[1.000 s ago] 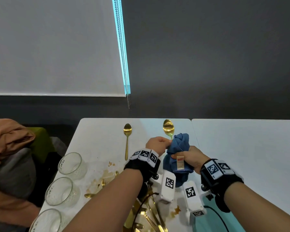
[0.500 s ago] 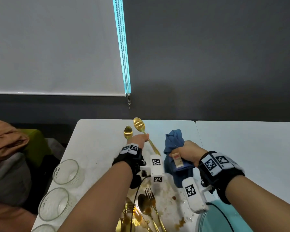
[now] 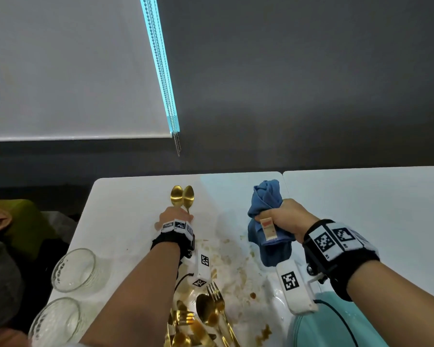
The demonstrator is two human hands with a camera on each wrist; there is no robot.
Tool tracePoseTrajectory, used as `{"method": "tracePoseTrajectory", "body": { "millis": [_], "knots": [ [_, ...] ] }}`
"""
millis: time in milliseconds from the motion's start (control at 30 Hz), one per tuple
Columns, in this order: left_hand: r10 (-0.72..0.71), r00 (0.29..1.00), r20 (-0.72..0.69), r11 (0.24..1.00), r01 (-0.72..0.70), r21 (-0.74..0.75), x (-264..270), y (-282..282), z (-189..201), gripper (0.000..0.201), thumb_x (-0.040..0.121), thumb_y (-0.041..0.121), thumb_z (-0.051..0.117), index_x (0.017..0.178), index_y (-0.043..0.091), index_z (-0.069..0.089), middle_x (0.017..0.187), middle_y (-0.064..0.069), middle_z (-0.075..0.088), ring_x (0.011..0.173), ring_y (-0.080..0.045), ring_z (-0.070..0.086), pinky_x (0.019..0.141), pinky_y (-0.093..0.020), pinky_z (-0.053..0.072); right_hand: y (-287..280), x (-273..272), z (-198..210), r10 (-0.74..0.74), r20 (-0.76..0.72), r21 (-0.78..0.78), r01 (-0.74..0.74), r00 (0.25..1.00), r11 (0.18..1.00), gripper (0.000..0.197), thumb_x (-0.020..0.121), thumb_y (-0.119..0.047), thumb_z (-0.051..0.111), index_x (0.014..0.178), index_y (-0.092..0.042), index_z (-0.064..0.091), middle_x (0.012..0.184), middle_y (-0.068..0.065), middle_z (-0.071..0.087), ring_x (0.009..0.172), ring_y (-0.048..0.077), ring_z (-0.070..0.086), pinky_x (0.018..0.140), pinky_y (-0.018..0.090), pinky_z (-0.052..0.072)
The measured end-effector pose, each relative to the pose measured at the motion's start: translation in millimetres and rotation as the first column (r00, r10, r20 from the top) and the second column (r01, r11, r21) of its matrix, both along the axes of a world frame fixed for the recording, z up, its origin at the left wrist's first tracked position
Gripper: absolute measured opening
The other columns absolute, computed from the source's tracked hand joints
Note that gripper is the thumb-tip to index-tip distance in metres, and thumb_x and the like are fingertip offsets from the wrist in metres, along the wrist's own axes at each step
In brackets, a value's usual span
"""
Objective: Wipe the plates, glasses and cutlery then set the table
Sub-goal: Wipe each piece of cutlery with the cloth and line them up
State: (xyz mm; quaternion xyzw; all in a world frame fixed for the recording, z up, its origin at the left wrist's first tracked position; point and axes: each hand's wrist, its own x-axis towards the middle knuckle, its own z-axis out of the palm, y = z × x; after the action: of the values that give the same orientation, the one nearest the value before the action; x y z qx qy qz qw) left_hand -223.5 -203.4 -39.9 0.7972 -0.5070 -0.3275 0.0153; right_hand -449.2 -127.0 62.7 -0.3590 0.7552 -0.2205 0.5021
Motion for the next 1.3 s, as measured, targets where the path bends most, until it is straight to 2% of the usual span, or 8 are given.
{"method": "tracePoseTrajectory", "body": {
  "millis": [200,367,500,600,667,867,1067,1300],
  "knots": [
    [-0.041,0.991,0.127,0.996,0.051,-0.075,-6.8,5.4,0.8,0.029,0.084,0.043,0.065,0.099,0.019,0.067,0.104,-0.003,0.068,0.102,-0.025,0.059,0.084,-0.032,0.033,7.9,-4.0,3.6,-0.049,0.145,0.004,0.049,0.988,0.999,0.012,0.079,-0.009,0.071,0.075,-0.009,0.059,0.070,0.006,0.063,0.063,0.020,0.060,0.063,0.027,0.050],
    [-0.055,0.961,-0.272,0.980,0.000,-0.201,-33.5,18.0,27.2,0.041,0.087,0.045,0.060,0.122,0.025,0.058,0.117,-0.006,0.064,0.113,-0.026,0.057,0.099,-0.033,0.037,22.6,-12.9,10.4,-0.066,0.355,0.021,0.063,0.933,0.998,0.007,0.084,-0.001,0.063,0.086,-0.007,0.059,0.073,0.007,0.064,0.064,0.018,0.061,0.057,0.026,0.049],
    [-0.290,0.623,-0.727,0.955,0.236,-0.178,-69.8,43.2,76.9,0.042,0.093,0.037,0.054,0.133,0.026,0.048,0.130,0.000,0.054,0.115,-0.014,0.050,0.098,-0.026,0.037,40.2,-23.6,22.7,-0.078,0.553,0.020,0.081,0.829,0.997,0.016,0.069,0.010,0.059,0.081,-0.001,0.061,0.065,0.011,0.065,0.058,0.021,0.063,0.056,0.028,0.052],
    [-0.348,0.441,-0.827,0.895,0.420,-0.153,-85.4,58.3,104.6,0.038,0.095,0.020,0.052,0.132,0.016,0.048,0.122,0.000,0.056,0.111,-0.011,0.049,0.092,-0.019,0.037,53.6,-28.1,36.1,-0.060,0.599,-0.004,0.078,0.799,0.997,0.034,0.049,0.006,0.058,0.083,0.005,0.062,0.078,0.018,0.064,0.069,0.029,0.063,0.066,0.033,0.051],
    [-0.379,0.451,-0.808,0.868,0.476,-0.141,-87.7,65.1,115.3,0.022,0.092,0.019,0.056,0.112,0.012,0.059,0.097,0.002,0.063,0.090,-0.010,0.055,0.081,-0.020,0.040,62.8,-32.4,43.9,-0.035,0.585,-0.032,0.067,0.810,0.997,0.048,0.047,0.005,0.059,0.095,0.008,0.060,0.090,0.022,0.061,0.080,0.033,0.060,0.075,0.039,0.045],
    [-0.466,0.539,-0.702,0.830,0.541,-0.136,-80.3,79.9,131.5,0.014,0.081,0.016,0.072,0.069,0.022,0.066,0.068,0.004,0.065,0.072,-0.015,0.059,0.077,-0.028,0.048,87.5,-50.2,68.5,-0.034,0.425,-0.083,0.077,0.904,0.994,0.020,0.052,0.003,0.051,0.070,-0.002,0.047,0.043,0.005,0.043,0.032,0.015,0.038,0.041,0.016,0.027],
    [-0.452,0.583,-0.675,0.852,0.507,-0.133,-79.1,99.0,133.0,0.013,0.077,0.013,0.072,0.073,0.022,0.066,0.079,-0.001,0.066,0.082,-0.020,0.060,0.084,-0.035,0.048,108.4,-79.2,70.8,-0.080,0.251,-0.162,0.123,0.965,0.979,0.020,0.081,0.018,0.050,0.073,-0.001,0.053,0.041,0.004,0.056,0.032,0.012,0.051,0.033,0.015,0.037],
    [-0.468,0.635,-0.614,0.866,0.469,-0.175,-90.4,113.3,136.8,0.017,0.078,0.010,0.070,0.073,0.019,0.056,0.072,0.000,0.056,0.065,-0.012,0.049,0.059,-0.022,0.039,124.9,-109.3,105.8,0.129,0.243,-0.103,-0.107,0.961,0.989,0.063,0.046,-0.010,0.085,0.103,0.000,0.063,0.083,0.023,0.067,0.066,0.032,0.062,0.056,0.034,0.051]
  ]
}}
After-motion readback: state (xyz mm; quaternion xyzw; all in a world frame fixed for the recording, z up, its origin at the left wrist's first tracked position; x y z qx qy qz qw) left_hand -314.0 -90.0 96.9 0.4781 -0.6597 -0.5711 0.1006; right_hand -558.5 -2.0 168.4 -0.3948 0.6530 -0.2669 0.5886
